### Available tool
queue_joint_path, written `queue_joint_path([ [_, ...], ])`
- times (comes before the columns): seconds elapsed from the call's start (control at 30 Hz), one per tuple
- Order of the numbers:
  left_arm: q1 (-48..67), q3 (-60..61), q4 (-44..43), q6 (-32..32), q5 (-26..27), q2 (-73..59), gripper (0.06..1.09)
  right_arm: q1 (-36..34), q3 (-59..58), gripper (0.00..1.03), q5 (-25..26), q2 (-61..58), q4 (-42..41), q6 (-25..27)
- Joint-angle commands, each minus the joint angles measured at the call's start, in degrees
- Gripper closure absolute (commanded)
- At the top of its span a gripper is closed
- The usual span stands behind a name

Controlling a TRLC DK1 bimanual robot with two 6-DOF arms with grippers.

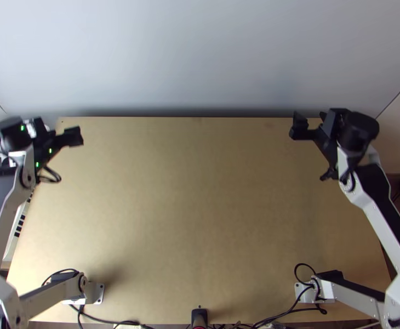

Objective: Fold the t-shirt

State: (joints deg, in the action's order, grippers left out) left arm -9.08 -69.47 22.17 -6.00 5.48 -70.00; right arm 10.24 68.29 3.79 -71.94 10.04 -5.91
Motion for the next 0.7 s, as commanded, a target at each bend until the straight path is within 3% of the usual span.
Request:
queue_joint_path([
  [0.0, 0.9, -12.5, 1.3, 0.4, -0.6, -11.2, 0.11, -0.2, 7.8, 0.07, 0.7, -9.4, 0.3, 0.0],
  [0.4, 0.6, -18.7, 3.1, 0.7, -2.5, -19.6, 0.11, -1.5, 11.1, 0.07, 2.3, -16.4, 1.0, -1.5],
  [0.67, -7.8, -18.9, 3.2, 1.9, -2.5, -20.2, 0.11, -1.2, 10.4, 0.07, 2.8, -15.8, 1.2, -1.6],
])
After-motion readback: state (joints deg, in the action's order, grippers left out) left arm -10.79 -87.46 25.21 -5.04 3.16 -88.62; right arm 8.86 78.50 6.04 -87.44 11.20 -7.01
